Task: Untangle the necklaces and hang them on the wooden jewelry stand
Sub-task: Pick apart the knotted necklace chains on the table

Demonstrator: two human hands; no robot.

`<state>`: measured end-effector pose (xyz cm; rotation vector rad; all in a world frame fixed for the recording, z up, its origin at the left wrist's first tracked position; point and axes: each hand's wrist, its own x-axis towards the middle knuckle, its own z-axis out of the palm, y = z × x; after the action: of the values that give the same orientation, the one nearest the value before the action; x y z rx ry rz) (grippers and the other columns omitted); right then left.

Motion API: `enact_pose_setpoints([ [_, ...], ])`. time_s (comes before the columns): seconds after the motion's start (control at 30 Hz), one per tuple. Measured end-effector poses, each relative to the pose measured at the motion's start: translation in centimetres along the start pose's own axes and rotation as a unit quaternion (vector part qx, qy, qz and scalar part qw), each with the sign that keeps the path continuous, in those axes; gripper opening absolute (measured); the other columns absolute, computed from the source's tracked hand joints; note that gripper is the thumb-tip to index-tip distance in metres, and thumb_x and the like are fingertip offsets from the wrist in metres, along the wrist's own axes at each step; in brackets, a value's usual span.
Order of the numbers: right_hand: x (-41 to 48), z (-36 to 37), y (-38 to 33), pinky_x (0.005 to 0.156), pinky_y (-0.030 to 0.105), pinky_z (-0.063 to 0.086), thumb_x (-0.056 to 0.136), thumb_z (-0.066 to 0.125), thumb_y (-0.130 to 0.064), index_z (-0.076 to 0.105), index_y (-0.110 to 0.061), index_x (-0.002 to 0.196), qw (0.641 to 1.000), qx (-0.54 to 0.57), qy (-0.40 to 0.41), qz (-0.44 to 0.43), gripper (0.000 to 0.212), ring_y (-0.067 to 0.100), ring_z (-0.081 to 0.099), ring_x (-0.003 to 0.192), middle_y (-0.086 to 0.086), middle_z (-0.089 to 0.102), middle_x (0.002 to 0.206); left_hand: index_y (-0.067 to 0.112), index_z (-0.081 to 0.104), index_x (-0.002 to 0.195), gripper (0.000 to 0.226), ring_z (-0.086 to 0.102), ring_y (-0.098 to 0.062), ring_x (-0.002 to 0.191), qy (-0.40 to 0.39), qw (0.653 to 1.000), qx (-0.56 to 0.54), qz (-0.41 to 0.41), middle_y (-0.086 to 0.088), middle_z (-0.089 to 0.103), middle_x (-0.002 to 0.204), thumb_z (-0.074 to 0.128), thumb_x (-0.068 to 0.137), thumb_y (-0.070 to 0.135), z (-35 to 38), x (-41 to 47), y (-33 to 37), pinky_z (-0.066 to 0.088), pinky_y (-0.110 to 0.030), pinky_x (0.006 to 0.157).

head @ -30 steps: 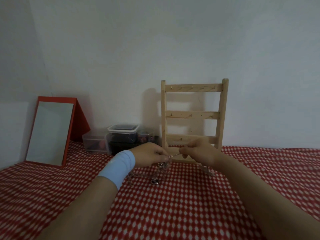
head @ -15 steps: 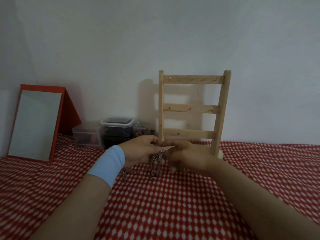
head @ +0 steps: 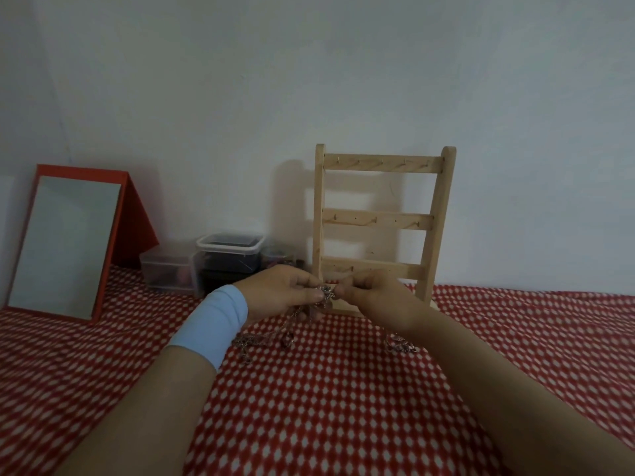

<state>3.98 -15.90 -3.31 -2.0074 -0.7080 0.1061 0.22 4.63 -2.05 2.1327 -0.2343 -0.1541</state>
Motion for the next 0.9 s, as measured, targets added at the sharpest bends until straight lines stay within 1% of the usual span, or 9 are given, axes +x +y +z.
enact_pose_setpoints([
  [0.1,-0.2,0.0,-0.2,0.047,0.009,0.037,0.103,0.058,-0.02,0.074,-0.007,0.09,0.999,0.023,0.0,0.024,0.025,-0.005,0.049,0.042,-0.019,0.054,0.045,0.026,0.071,0.11,0.017,0.069,-0.002,0.094,0.036,0.998,0.046,0.01,0.009,0.076,0.098,0.063,0.095,0.028,0.0,0.3,0.0,0.048,-0.021,0.094],
  [0.23,0.0,0.0,0.0,0.043,0.023,0.025,0.102,0.059,-0.036,0.077,-0.011,0.09,0.993,0.101,-0.023,0.048,0.034,0.008,0.032,0.044,-0.006,0.045,0.056,0.019,0.07,0.106,0.021,0.072,-0.01,0.092,0.067,0.997,0.004,0.029,0.003,0.077,0.095,0.072,0.087,0.027,0.3,0.5,0.3,0.052,-0.027,0.092],
  [0.33,0.0,-0.2,0.0,0.045,0.023,0.026,0.096,0.065,-0.047,0.078,-0.02,0.085,0.992,0.12,-0.025,0.041,0.033,0.007,0.033,0.047,-0.007,0.05,0.061,0.021,0.067,0.102,0.023,0.073,-0.007,0.085,0.101,0.994,0.017,0.042,0.008,0.077,0.088,0.077,0.082,0.025,0.4,0.4,0.8,0.053,-0.027,0.089],
  [0.4,-0.1,-0.2,0.1,0.046,0.023,0.03,0.094,0.069,-0.044,0.077,-0.023,0.077,0.992,0.123,-0.014,0.028,0.028,0.007,0.036,0.047,-0.01,0.052,0.058,0.027,0.065,0.103,0.027,0.072,-0.006,0.087,0.108,0.991,0.046,0.057,0.007,0.077,0.089,0.08,0.08,0.028,0.3,0.3,0.9,0.053,-0.03,0.092],
  [0.5,0.0,-0.4,0.3,0.046,0.023,0.03,0.097,0.066,-0.034,0.07,-0.019,0.073,0.989,0.148,-0.011,0.025,0.029,0.007,0.035,0.047,-0.008,0.049,0.056,0.032,0.064,0.108,0.03,0.072,-0.008,0.091,0.074,0.993,0.05,0.072,0.004,0.077,0.093,0.077,0.082,0.028,0.2,0.0,1.1,0.049,-0.033,0.097],
  [0.6,-0.1,-0.7,0.1,0.046,0.023,0.028,0.101,0.061,-0.029,0.066,-0.018,0.072,0.987,0.148,-0.057,0.016,0.032,0.009,0.032,0.047,-0.005,0.045,0.056,0.029,0.066,0.113,0.024,0.072,-0.007,0.091,0.057,0.994,0.041,0.087,0.005,0.077,0.094,0.069,0.09,0.02,0.2,-0.4,1.4,0.052,-0.023,0.089],
  [0.7,-0.2,-0.7,0.0,0.047,0.019,0.032,0.103,0.058,-0.03,0.065,-0.016,0.073,0.99,0.123,-0.062,0.023,0.034,0.007,0.036,0.048,-0.006,0.05,0.058,0.027,0.07,0.105,0.017,0.071,-0.004,0.092,0.074,0.992,0.055,0.09,0.007,0.076,0.098,0.066,0.092,0.016,0.2,-0.2,1.4,0.052,-0.014,0.081],
  [0.8,0.1,-0.8,0.2,0.051,0.021,0.034,0.103,0.057,-0.037,0.065,-0.015,0.077,0.991,0.111,-0.059,0.036,0.034,0.008,0.04,0.052,-0.003,0.053,0.063,0.028,0.07,0.097,0.015,0.069,-0.002,0.091,0.098,0.987,0.082,0.097,0.008,0.073,0.096,0.065,0.092,0.015,0.3,0.1,1.2,0.053,-0.019,0.085],
  [0.9,0.1,-0.7,0.2,0.054,0.023,0.035,0.103,0.056,-0.03,0.063,-0.016,0.074,0.994,0.073,-0.057,0.051,0.033,0.01,0.043,0.055,0.0,0.053,0.064,0.029,0.071,0.096,0.017,0.069,-0.009,0.09,0.103,0.986,0.092,0.097,0.006,0.073,0.096,0.065,0.092,0.013,0.3,0.3,1.1,0.054,-0.022,0.084],
])
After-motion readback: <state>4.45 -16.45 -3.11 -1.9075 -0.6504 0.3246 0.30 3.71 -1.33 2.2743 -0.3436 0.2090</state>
